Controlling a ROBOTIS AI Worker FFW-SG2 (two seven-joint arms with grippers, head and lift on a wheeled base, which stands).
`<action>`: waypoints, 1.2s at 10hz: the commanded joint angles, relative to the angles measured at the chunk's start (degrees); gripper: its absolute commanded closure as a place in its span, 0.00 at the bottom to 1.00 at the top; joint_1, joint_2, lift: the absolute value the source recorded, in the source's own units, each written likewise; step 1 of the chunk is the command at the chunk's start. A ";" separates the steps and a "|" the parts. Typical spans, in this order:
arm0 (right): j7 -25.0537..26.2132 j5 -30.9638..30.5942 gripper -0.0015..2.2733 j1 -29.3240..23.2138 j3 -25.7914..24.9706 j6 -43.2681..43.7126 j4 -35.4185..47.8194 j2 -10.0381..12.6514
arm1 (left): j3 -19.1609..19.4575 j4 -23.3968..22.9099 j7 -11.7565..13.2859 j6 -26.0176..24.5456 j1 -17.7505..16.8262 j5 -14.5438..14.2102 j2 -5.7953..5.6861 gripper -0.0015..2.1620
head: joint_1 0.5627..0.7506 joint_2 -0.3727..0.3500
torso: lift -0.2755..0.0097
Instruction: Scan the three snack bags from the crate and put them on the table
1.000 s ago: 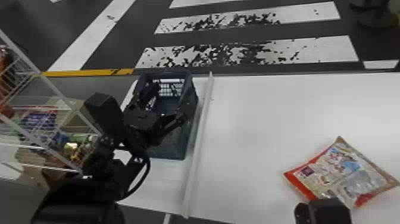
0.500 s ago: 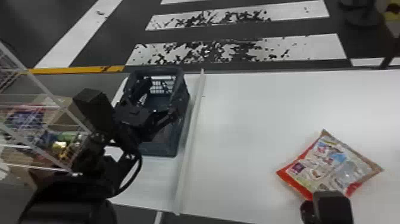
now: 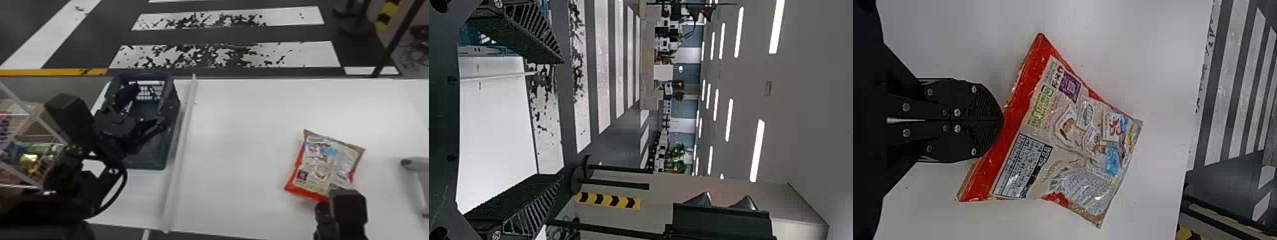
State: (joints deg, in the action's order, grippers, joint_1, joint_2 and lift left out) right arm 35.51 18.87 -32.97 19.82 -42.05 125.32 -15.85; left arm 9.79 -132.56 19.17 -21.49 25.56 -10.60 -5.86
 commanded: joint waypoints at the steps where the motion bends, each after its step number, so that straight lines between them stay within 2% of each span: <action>1: 0.00 -0.06 0.98 0.19 -1.89 0.26 0.01 0.46 | -0.29 -0.07 0.08 -0.09 0.02 0.06 0.15 0.03 | 0.70 0.65 | 0.64; 4: -0.09 0.38 0.98 0.89 -4.26 -0.09 -0.25 1.17 | -0.29 -0.51 0.25 -0.62 0.19 0.14 0.33 0.03 | 0.70 0.58 | 0.64; 6: -0.09 1.43 0.98 -3.59 -3.56 -2.73 5.99 1.08 | -0.03 -0.25 0.43 -0.79 0.02 0.14 0.33 0.03 | 0.70 0.57 | 0.64; 8: -0.88 -2.52 0.98 0.45 -3.56 0.78 5.73 1.43 | -0.21 -0.86 0.51 -0.97 0.72 0.06 0.50 0.03 | 0.70 0.61 | 0.64; 10: -6.59 -4.54 0.98 5.81 -6.02 10.45 -0.34 2.22 | -0.73 -2.35 0.95 -2.02 1.51 0.14 1.20 0.03 | 0.70 0.59 | 0.64; 12: -8.70 -6.30 0.98 8.71 -6.11 18.54 -8.51 2.66 | -1.09 -3.41 1.31 -2.37 2.04 0.06 2.00 0.03 | 0.70 0.54 | 0.64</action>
State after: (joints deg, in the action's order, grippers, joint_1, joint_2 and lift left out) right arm 26.97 12.74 -25.17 13.74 -25.65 119.40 -13.37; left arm 8.81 -135.62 20.47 -23.81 27.44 -10.50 -4.11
